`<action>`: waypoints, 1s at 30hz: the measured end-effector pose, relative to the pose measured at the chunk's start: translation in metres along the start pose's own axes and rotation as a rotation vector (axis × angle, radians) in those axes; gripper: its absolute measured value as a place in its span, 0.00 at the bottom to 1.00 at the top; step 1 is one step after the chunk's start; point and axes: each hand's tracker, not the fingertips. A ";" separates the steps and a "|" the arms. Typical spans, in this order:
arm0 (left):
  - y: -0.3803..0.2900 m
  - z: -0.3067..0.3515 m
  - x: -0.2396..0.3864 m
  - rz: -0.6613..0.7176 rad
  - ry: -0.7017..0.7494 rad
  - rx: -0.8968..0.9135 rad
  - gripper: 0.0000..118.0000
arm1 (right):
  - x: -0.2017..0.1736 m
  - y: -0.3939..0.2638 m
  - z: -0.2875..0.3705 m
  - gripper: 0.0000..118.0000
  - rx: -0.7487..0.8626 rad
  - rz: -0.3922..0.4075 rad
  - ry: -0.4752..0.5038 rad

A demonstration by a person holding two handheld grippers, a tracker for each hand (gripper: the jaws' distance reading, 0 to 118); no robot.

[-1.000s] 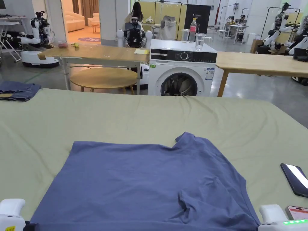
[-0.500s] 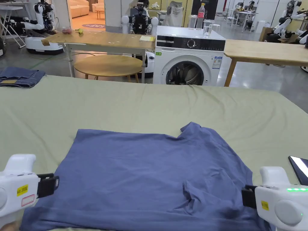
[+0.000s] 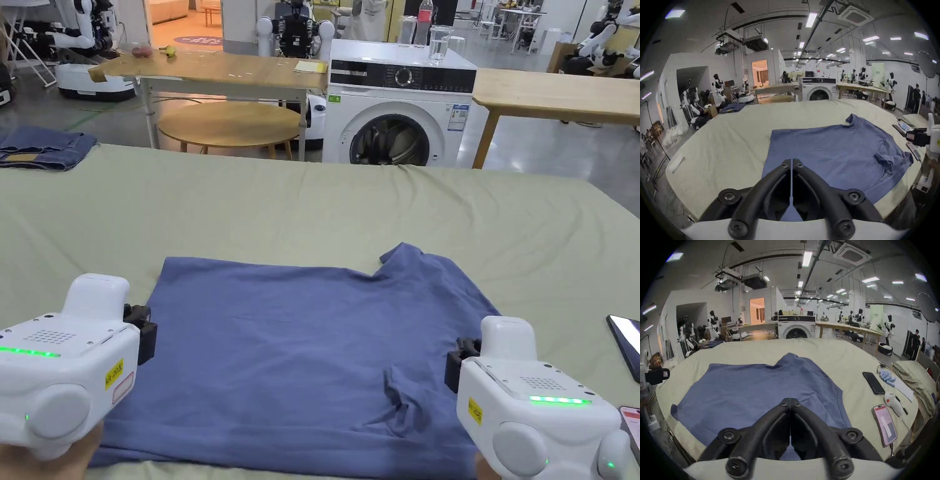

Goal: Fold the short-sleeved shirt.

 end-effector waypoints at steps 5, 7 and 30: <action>-0.010 -0.011 -0.027 0.051 -0.022 -0.243 0.00 | 0.005 -0.007 -0.002 0.00 -0.055 0.011 -0.012; -0.018 -0.014 -0.036 0.052 -0.033 -0.338 0.00 | 0.008 -0.011 -0.004 0.00 -0.089 0.012 -0.019; -0.081 -0.047 -0.080 0.215 0.020 -0.677 0.51 | 0.013 -0.032 0.001 0.00 -0.218 0.058 -0.015</action>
